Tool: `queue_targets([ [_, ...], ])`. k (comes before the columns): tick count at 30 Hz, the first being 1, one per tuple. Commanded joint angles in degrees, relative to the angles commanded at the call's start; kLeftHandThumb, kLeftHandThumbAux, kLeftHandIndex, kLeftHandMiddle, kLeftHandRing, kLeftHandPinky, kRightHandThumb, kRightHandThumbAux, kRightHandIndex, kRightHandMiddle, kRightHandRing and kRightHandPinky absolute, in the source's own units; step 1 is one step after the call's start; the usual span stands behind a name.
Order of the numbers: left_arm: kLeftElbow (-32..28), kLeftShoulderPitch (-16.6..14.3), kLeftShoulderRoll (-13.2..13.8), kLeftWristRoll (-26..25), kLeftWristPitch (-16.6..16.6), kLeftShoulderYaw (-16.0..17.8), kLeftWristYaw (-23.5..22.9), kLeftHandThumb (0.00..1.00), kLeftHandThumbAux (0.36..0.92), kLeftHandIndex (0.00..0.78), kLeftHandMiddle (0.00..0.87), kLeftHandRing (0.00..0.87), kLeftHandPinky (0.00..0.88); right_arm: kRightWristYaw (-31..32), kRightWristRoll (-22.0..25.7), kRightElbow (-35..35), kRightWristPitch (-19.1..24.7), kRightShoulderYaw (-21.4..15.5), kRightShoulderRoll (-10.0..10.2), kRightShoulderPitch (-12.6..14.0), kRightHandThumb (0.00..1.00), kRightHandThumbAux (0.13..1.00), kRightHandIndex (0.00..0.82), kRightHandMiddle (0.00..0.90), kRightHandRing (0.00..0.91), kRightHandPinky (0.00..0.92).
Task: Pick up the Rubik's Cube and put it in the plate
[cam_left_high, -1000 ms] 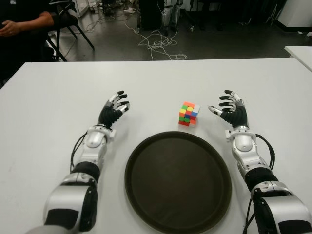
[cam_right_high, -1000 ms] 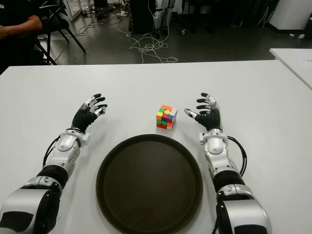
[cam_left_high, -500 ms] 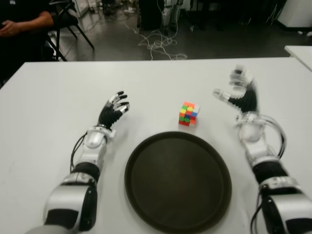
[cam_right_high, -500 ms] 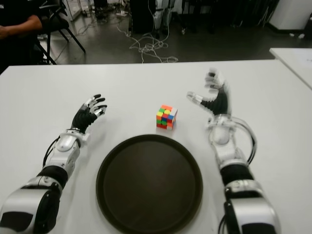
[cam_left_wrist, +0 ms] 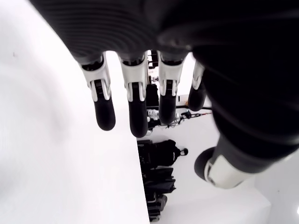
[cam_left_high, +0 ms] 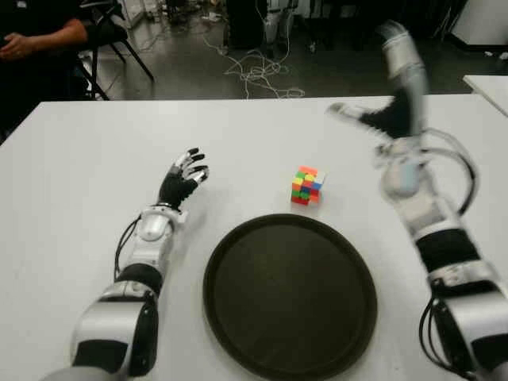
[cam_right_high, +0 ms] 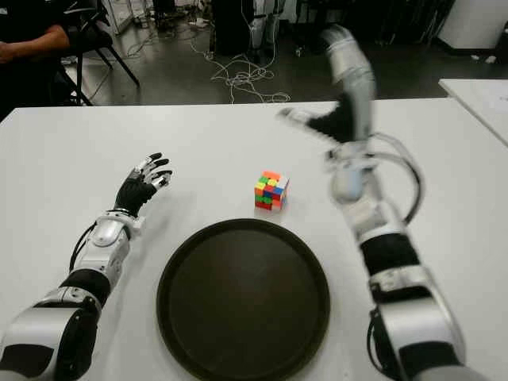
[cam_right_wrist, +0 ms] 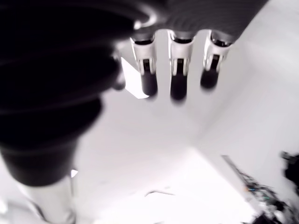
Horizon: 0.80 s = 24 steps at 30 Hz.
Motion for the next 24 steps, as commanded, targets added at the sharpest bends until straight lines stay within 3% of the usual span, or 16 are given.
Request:
queue_targets([
  [7, -0.2, 0.1, 0.0, -0.4, 0.0, 0.3, -0.4, 0.147, 0.74, 0.099, 0.175, 0.192, 0.202, 5.1, -2.6, 1.4, 0.6, 3.4, -3.0, -1.4, 0.0, 0.757, 0.002, 0.002, 0.002, 0.001],
  [13, 0.0, 0.1, 0.1, 0.0, 0.1, 0.2, 0.4, 0.155, 0.737, 0.101, 0.176, 0.196, 0.212, 11.4, -2.7, 0.8, 1.3, 5.5, -4.8, -1.5, 0.0, 0.674, 0.0, 0.0, 0.0, 0.0],
  [16, 0.0, 0.1, 0.1, 0.1, 0.0, 0.2, 0.6, 0.155, 0.73, 0.101, 0.177, 0.194, 0.206, 14.0, -2.9, 0.3, 2.2, 6.3, -5.4, -1.5, 0.0, 0.631, 0.0, 0.0, 0.0, 0.0],
  [24, 0.0, 0.2, 0.0, 0.4, -0.3, -0.1, 0.8, 0.149, 0.723, 0.102, 0.181, 0.2, 0.213, 17.0, -3.4, 0.3, 2.9, 7.9, -5.9, -1.6, 0.0, 0.628, 0.0, 0.0, 0.0, 0.0],
])
